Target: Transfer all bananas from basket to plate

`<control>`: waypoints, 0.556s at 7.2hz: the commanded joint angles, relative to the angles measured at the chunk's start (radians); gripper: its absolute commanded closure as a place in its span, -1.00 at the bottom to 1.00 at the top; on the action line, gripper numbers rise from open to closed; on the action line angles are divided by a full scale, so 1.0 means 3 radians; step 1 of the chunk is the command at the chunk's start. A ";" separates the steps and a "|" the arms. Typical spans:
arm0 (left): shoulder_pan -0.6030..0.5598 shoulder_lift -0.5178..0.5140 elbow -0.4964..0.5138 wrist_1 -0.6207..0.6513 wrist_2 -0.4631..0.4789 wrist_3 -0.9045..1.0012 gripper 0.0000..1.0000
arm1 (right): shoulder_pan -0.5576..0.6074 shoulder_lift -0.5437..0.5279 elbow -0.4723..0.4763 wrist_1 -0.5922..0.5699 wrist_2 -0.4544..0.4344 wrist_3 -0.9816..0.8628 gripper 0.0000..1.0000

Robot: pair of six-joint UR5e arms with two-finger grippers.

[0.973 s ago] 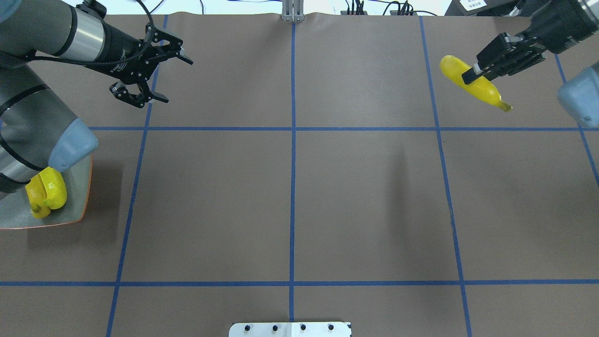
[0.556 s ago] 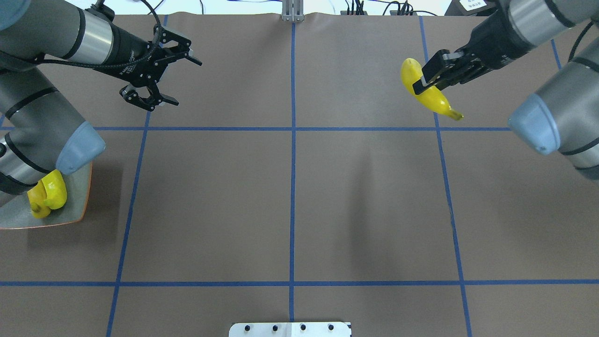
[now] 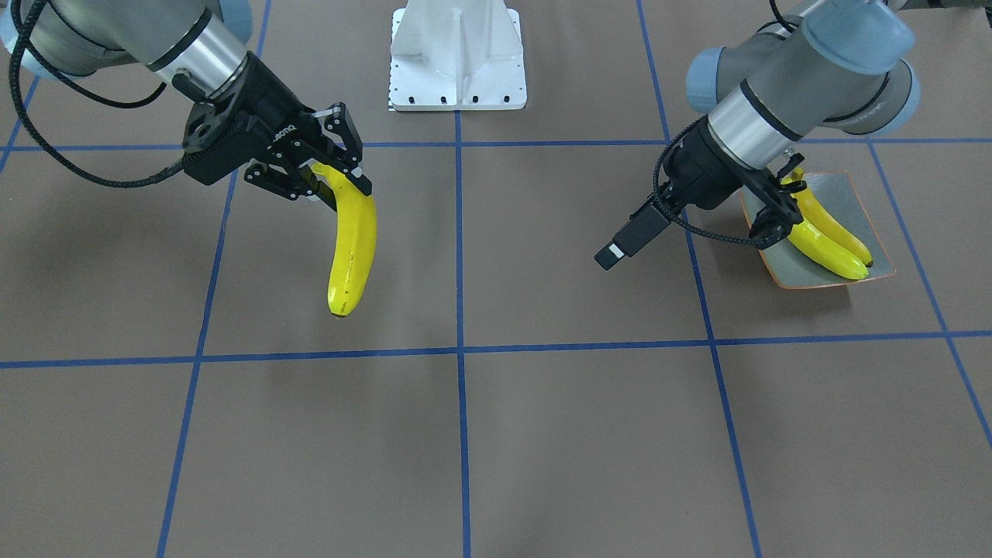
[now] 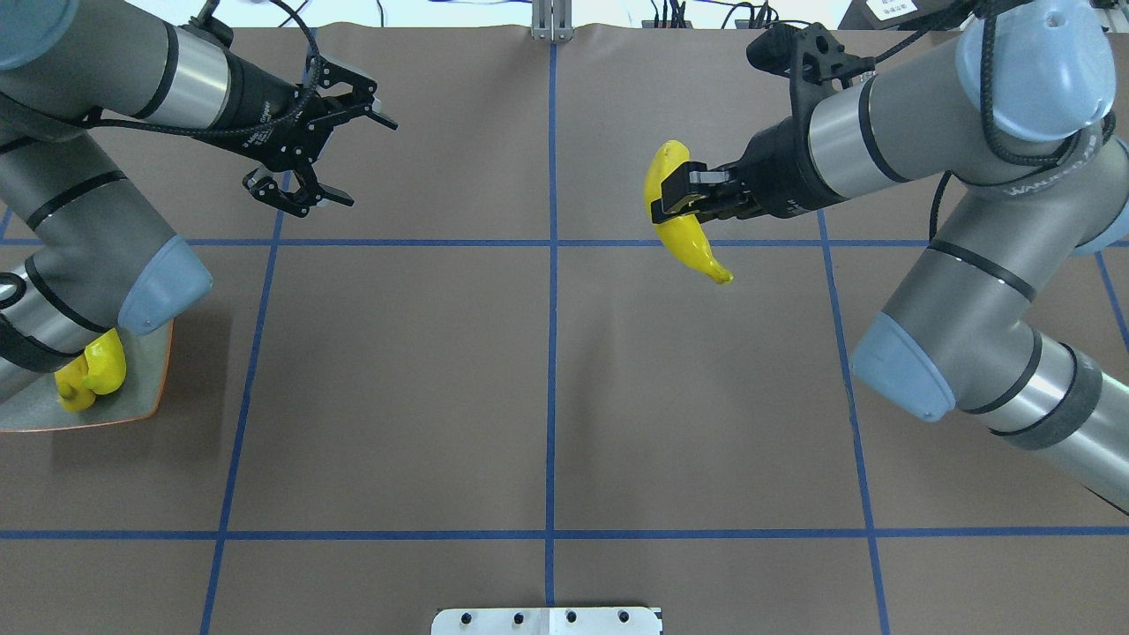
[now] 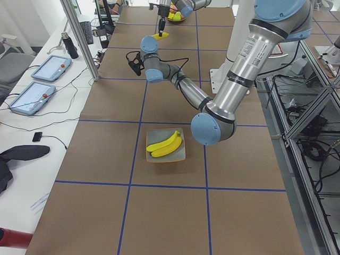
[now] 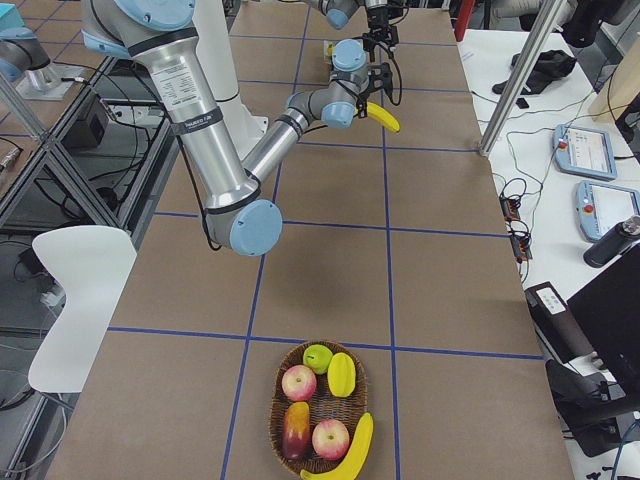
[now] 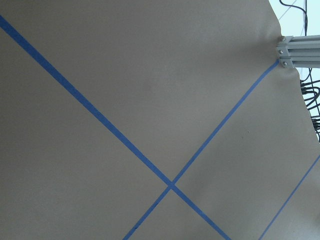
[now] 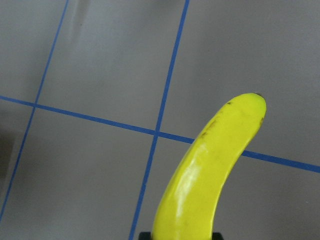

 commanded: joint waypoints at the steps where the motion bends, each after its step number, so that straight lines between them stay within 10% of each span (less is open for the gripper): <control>1: 0.0033 -0.0072 0.0019 -0.0141 0.0004 -0.0247 -1.00 | -0.0195 0.0045 -0.0077 0.0431 -0.0200 0.0470 1.00; 4: 0.0130 -0.0286 0.0075 -0.0167 0.0009 -0.0259 -1.00 | -0.0446 0.0055 -0.0098 0.0805 -0.0539 0.0742 1.00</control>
